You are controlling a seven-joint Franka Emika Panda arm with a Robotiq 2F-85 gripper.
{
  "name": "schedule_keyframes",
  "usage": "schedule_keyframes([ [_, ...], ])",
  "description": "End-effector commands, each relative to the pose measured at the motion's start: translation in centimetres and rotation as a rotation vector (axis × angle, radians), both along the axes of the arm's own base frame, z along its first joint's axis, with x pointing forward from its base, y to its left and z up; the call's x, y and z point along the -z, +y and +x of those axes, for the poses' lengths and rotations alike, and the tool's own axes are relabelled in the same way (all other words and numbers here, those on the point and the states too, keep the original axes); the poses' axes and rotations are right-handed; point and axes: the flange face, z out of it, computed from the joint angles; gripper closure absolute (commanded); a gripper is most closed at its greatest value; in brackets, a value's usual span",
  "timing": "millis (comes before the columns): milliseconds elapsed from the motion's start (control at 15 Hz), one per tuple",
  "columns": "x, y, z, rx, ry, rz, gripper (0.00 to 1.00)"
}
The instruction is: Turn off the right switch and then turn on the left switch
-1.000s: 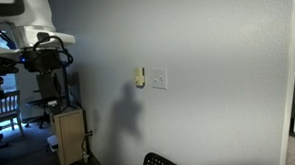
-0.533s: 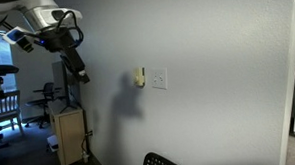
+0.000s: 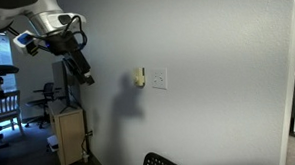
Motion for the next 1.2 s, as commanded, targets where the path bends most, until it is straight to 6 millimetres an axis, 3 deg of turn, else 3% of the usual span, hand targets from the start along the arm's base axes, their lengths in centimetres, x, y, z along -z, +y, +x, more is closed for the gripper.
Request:
schedule_keyframes([
  [0, 2.3, -1.0, 3.8, -0.143, 0.013, -0.069, 0.0],
  [200, 4.1, -1.7, 7.0, -0.259, 0.103, -0.158, 0.0],
  [467, 5.1, -1.6, 12.0, -0.36, 0.151, -0.295, 0.0],
  [533, 5.1, -1.8, 9.2, -0.316, 0.128, -0.254, 0.0],
  [733, 5.5, -1.5, 11.6, -0.337, 0.139, -0.274, 0.0],
  [867, 5.4, -1.4, 11.8, -0.34, 0.138, -0.274, 0.0],
  [1133, 4.5, -0.1, 13.3, -0.515, 0.049, -0.419, 0.0],
])
